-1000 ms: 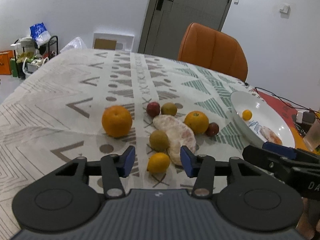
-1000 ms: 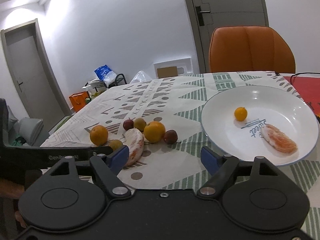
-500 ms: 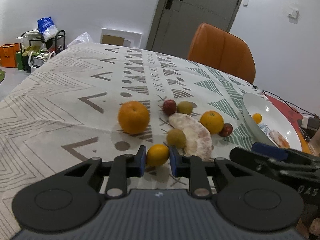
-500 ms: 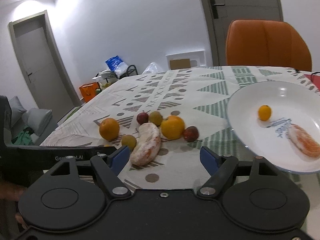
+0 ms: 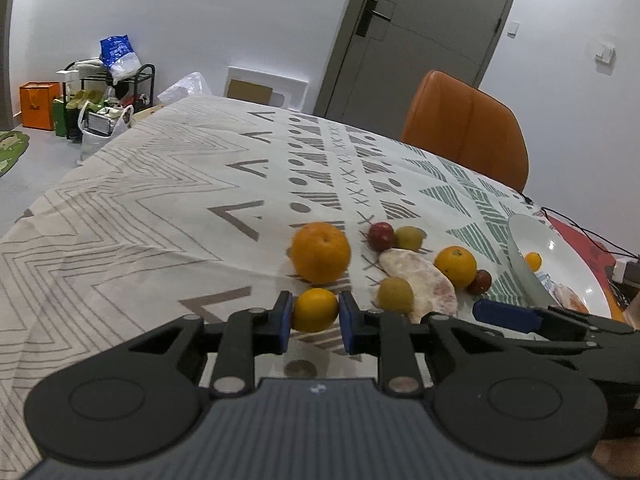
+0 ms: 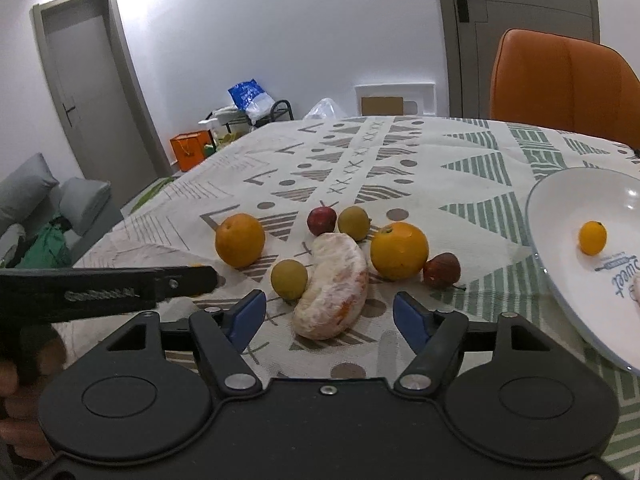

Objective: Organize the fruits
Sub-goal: 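Grasp another small orange with the left tool while the right tool grasps the white peeled pomelo segment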

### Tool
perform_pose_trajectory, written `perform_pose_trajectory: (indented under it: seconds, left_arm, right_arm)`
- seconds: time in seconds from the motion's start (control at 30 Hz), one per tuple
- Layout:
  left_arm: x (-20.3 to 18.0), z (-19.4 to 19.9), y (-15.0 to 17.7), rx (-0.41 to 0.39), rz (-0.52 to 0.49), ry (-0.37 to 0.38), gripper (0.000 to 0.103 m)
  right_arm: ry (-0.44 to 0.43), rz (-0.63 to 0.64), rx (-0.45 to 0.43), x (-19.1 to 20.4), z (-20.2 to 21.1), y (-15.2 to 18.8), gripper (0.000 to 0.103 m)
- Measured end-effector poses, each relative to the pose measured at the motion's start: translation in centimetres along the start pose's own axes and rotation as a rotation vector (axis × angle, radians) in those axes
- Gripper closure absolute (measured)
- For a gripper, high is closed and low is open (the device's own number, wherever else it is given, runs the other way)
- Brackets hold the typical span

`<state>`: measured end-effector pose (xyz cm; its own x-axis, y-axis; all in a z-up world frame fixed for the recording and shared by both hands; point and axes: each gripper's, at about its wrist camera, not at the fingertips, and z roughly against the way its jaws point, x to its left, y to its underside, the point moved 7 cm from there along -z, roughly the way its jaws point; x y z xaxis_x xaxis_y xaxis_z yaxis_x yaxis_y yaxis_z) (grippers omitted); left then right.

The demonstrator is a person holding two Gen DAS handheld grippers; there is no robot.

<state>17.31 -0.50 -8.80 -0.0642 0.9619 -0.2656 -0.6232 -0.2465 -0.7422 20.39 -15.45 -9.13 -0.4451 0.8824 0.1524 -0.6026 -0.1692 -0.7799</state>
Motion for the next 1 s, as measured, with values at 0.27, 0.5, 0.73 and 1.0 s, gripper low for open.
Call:
perform_pose_trajectory:
  seconds: [0.27, 0.5, 0.73, 1.0]
  left_arm:
    - [1.4, 0.8, -0.1, -0.016, 0.023, -0.018, 0.08]
    - [2.1, 1.3, -0.2, -0.025, 0.035, -0.023, 0.08]
    - [1.7, 1.5, -0.4, -0.028, 0.029, -0.009, 0.08]
    - [-0.1, 1.4, -0.4, -0.023, 0.0, 0.031, 0.08]
  right_arm:
    - [0.021, 0.027, 0.021, 0.4, -1.5, 0.0, 0.035]
    - [0.05, 0.084, 0.019, 1.1, -2.7, -0.5, 0.035]
    - [0.065, 0.143, 0.008, 1.5, -2.4, -0.2, 0.049]
    - [0.082, 0.12, 0.007, 0.5, -0.8, 0.4, 0.06]
